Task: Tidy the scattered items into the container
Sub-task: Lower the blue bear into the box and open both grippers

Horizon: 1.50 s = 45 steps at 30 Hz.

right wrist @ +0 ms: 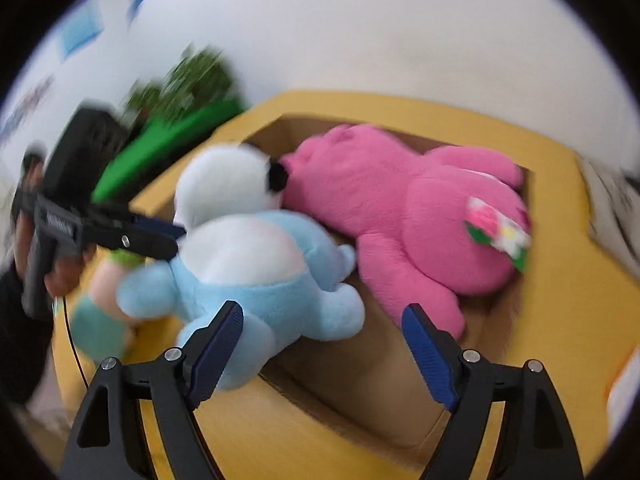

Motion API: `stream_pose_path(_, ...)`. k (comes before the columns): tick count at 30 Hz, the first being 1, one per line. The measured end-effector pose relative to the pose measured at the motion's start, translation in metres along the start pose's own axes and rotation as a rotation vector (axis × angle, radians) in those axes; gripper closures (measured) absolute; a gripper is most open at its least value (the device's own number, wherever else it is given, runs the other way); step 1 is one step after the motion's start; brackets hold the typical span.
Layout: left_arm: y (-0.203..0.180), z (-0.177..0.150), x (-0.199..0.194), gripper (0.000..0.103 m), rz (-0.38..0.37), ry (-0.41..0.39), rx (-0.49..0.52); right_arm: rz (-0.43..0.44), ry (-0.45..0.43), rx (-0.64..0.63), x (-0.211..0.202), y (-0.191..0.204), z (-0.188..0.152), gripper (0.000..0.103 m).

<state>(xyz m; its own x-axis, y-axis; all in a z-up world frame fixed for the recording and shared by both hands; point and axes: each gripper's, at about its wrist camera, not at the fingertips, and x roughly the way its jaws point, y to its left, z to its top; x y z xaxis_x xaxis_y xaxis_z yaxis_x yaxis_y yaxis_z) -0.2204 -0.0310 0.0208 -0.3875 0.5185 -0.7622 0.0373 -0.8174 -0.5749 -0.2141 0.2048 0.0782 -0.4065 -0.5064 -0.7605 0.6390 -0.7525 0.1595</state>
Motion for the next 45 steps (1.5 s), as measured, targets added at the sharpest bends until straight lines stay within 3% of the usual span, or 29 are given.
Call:
stream_pose_path(3,0.016,0.003,0.013,0.003,-0.055,0.051,-0.094,0.001,0.052,-0.004,0.012,-0.023,0.010,0.021)
stream_pose_path(8,0.022,0.014,0.027,0.002,-0.136,0.077,-0.169,-0.035,0.273,-0.091,0.056,-0.035,0.008,0.021)
stream_pose_path(12,0.025,0.019,0.038,0.002,-0.161,0.095,-0.203,-0.145,0.382,-0.394,0.084,0.005,-0.008,0.022)
stream_pose_path(14,0.022,0.022,0.037,0.003,-0.149,0.084,-0.185,-0.095,0.365,-0.440,0.084,0.015,-0.008,0.023)
stream_pose_path(15,0.022,0.023,0.036,0.012,-0.159,0.081,-0.183,-0.076,0.349,-0.436,0.085,0.016,-0.007,0.025)
stream_pose_path(16,0.023,0.025,0.034,0.027,-0.185,0.074,-0.182,-0.064,0.333,-0.426,0.087,0.017,-0.006,0.026)
stream_pose_path(18,0.022,0.027,0.028,0.035,-0.193,0.060,-0.170,-0.043,0.299,-0.398,0.089,0.017,-0.005,0.041)
stream_pose_path(19,0.020,0.027,0.026,0.038,-0.179,0.056,-0.155,-0.021,0.285,-0.381,0.089,0.016,-0.006,0.062)
stream_pose_path(21,0.017,0.026,0.023,0.041,-0.174,0.049,-0.132,0.008,0.259,-0.370,0.086,0.020,-0.009,0.072)
stream_pose_path(23,0.011,0.024,0.017,0.044,-0.176,0.026,-0.097,-0.021,0.230,-0.386,0.080,0.028,-0.014,0.078)
stream_pose_path(26,-0.002,0.022,0.001,0.044,-0.189,-0.030,-0.027,-0.082,0.160,-0.399,0.062,0.041,-0.017,0.080)
stream_pose_path(32,-0.046,0.025,-0.046,0.044,-0.213,-0.201,0.212,-0.201,-0.005,-0.428,0.003,0.059,-0.005,0.079)
stream_pose_path(34,-0.041,0.037,-0.047,0.038,-0.195,-0.215,0.235,-0.248,-0.041,-0.438,-0.004,0.060,0.004,0.078)
stream_pose_path(36,-0.025,0.048,-0.031,0.032,-0.149,-0.170,0.226,-0.282,-0.030,-0.441,0.004,0.054,0.011,0.075)
stream_pose_path(40,0.013,0.041,0.020,0.025,0.050,-0.005,0.207,-0.321,0.110,-0.450,0.048,0.043,-0.004,0.067)
stream_pose_path(42,0.021,0.030,0.025,0.025,0.037,0.001,0.200,-0.270,0.151,-0.433,0.054,0.043,-0.019,0.066)
stream_pose_path(45,0.019,0.021,0.007,0.027,0.095,-0.069,0.211,-0.168,0.150,-0.379,0.029,0.037,-0.024,0.061)
